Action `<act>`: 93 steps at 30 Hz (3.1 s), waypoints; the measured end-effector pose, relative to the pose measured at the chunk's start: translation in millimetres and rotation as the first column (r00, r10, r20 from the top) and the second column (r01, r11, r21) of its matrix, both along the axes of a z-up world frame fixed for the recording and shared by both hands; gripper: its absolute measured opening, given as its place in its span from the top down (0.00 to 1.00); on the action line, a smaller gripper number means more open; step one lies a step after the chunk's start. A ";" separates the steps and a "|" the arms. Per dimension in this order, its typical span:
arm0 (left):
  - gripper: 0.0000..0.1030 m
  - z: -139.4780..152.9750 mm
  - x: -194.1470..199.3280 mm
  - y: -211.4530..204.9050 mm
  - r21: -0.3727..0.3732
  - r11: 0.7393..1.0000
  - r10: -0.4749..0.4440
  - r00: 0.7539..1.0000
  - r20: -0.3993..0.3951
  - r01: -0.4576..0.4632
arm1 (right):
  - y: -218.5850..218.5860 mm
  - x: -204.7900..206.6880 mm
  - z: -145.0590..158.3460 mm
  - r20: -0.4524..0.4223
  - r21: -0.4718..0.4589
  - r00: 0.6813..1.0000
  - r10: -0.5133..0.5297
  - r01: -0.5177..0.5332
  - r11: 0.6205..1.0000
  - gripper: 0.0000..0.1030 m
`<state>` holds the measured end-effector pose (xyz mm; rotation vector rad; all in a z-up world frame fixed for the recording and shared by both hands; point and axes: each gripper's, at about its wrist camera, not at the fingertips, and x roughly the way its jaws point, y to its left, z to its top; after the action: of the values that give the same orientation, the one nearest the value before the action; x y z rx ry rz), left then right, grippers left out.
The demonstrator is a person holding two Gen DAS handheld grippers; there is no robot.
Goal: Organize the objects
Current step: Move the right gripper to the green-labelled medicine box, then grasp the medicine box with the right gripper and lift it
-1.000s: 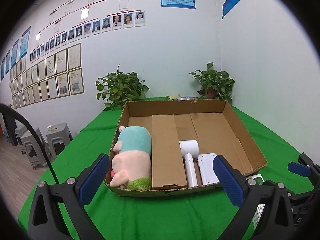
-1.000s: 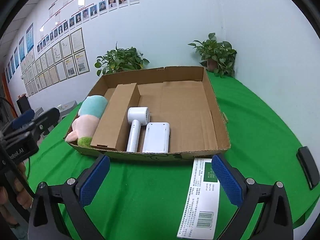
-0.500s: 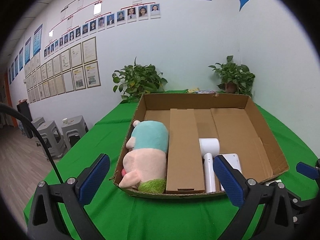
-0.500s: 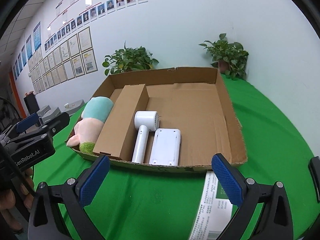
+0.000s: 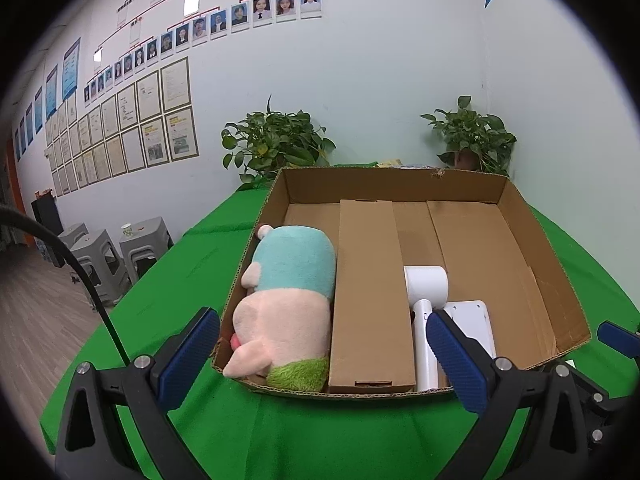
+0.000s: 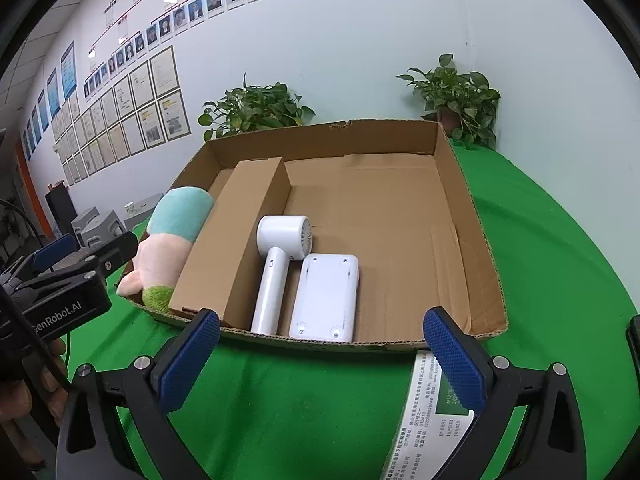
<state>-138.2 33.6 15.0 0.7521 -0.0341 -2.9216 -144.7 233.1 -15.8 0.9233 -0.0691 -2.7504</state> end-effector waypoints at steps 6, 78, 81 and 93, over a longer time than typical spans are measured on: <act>0.00 2.7 -5.4 2.2 0.013 0.999 -0.030 0.999 -0.014 0.030 | -2.5 0.7 7.7 -0.032 0.012 0.999 0.003 -0.003 1.000 0.00; 0.45 -105.2 -4.3 67.6 0.602 0.685 -0.680 0.657 0.326 0.410 | -3.2 77.7 -93.9 0.255 -0.080 0.948 0.189 -0.174 0.981 0.41; 0.46 -76.2 -5.8 61.5 0.562 0.699 -0.665 0.690 0.284 0.442 | -8.9 77.3 -72.9 0.179 -0.054 0.964 0.198 -0.191 0.980 0.41; 0.47 56.3 -44.3 65.9 0.320 0.741 -0.646 0.757 0.100 0.590 | -16.7 27.5 35.4 -0.095 -0.098 0.978 0.186 -0.195 0.976 0.42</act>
<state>-182.5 99.5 71.3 1.3141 0.1233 -3.5094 -117.2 216.3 19.6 0.7423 -0.1061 -2.5766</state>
